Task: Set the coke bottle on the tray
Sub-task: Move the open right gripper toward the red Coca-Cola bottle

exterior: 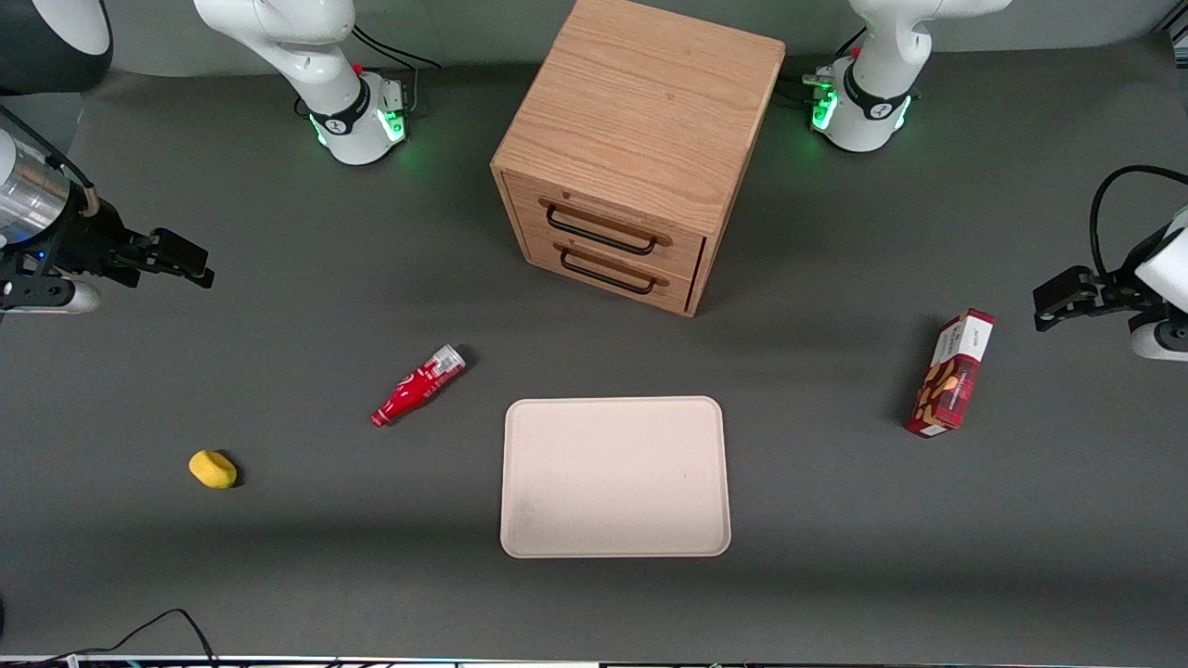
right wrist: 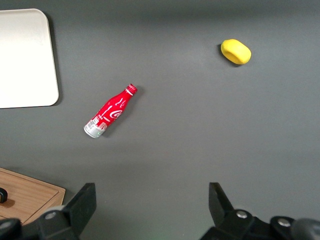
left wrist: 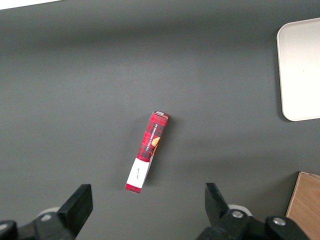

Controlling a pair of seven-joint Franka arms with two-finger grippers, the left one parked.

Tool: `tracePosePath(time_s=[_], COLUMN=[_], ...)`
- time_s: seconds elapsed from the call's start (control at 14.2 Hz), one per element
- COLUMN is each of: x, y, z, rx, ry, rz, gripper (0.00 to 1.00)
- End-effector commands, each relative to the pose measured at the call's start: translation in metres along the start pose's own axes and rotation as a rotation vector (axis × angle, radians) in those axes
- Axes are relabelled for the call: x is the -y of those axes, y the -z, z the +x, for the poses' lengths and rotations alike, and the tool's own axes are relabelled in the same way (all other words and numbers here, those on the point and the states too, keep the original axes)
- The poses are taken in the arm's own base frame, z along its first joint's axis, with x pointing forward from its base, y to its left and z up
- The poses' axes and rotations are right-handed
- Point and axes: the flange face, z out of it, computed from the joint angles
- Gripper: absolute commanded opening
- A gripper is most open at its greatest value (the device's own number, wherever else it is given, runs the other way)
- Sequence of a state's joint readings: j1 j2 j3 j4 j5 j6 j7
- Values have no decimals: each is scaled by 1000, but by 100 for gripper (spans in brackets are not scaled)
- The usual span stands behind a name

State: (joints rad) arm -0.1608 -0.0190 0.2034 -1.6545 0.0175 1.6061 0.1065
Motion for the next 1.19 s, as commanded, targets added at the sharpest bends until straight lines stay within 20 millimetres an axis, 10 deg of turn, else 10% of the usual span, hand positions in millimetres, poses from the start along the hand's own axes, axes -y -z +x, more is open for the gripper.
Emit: tracePosePath(time_s=[0.0,0.63,1.12], x=[-1,46,127], y=[4,-39,-142], z=[2,34,67], rx=[8,23,80], ry=[15,-140,-623], rz=[-8,23,14], gripper=[100,100,100])
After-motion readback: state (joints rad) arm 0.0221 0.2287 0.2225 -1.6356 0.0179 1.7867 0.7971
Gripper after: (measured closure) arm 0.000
